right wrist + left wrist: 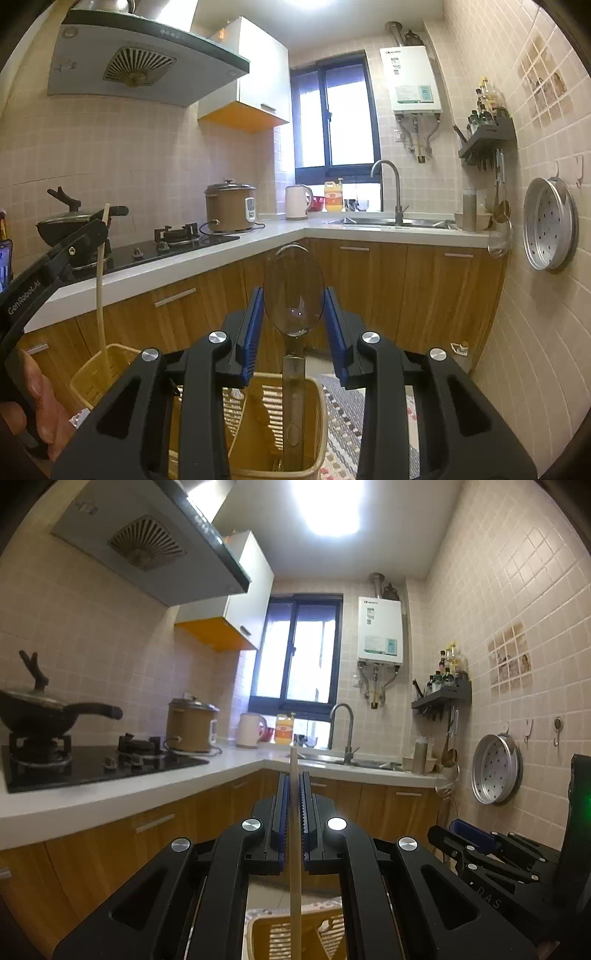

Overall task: Organize utensils
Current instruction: 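Carry the chopstick into the basket and open the left tool while the right tool carries the spoon over it, then open the right tool to drop the clear spoon into the basket, then move both tools back down to the utensils on the table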

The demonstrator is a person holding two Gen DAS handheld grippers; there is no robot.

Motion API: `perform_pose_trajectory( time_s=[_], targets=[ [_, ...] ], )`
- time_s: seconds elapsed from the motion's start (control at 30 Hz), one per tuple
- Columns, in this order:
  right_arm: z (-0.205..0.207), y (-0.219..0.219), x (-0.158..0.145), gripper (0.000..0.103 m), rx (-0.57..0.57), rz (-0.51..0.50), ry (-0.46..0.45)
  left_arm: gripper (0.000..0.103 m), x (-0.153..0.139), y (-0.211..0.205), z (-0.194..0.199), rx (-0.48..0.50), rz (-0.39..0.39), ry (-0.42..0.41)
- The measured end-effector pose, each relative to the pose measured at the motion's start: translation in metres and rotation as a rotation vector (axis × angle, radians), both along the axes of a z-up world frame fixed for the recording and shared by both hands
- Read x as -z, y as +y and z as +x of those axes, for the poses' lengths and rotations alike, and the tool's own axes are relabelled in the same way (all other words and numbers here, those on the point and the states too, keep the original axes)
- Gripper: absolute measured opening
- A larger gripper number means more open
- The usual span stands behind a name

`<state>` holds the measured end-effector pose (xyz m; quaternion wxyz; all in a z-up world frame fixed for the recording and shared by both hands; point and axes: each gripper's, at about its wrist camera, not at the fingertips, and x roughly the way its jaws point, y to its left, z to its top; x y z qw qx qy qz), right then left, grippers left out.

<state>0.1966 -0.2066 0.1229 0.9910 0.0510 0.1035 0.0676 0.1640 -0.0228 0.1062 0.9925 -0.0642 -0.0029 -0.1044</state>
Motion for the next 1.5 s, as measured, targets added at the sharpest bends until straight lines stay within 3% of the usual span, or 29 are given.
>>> perform_pose_trajectory(
  time_s=[0.37,0.43,0.5,0.53,0.6,0.67,0.93,1.17,1.3,1.43,1.5],
  targets=[
    [-0.011,0.004,0.004,0.030,0.006,-0.036,0.050,0.010,0.006,0.018,-0.004,0.032,-0.039,0.080],
    [-0.014,0.004,0.005,0.030,-0.002,-0.038,0.067,0.017,0.005,0.022,-0.008,0.042,-0.048,0.093],
    [-0.019,0.004,0.005,0.030,-0.002,-0.038,0.072,0.031,0.003,0.026,-0.015,0.047,-0.062,0.098],
    [-0.023,0.003,0.005,0.030,-0.003,-0.037,0.074,0.031,0.002,0.026,-0.018,0.049,-0.063,0.100],
    [-0.031,0.002,0.004,0.034,-0.006,-0.033,0.078,0.033,-0.002,0.027,-0.027,0.052,-0.059,0.099],
    [-0.041,0.001,0.003,0.051,-0.001,-0.035,0.073,0.041,-0.005,0.026,-0.036,0.053,-0.051,0.098],
    [-0.084,-0.003,0.001,0.052,-0.007,-0.042,0.095,0.047,-0.005,0.033,-0.081,0.027,-0.054,0.144],
    [-0.116,-0.008,0.012,0.052,-0.043,-0.036,0.226,0.047,0.034,0.060,-0.100,0.060,-0.106,0.405],
    [-0.122,-0.004,0.031,0.052,-0.085,-0.039,0.357,0.045,0.071,0.069,-0.098,0.133,-0.134,0.590],
    [-0.120,0.005,0.054,0.052,-0.123,-0.033,0.504,0.043,0.110,0.068,-0.088,0.205,-0.113,0.775],
    [-0.116,0.006,0.064,0.052,-0.142,-0.007,0.578,0.035,0.128,0.067,-0.077,0.255,-0.118,0.859]
  ],
)
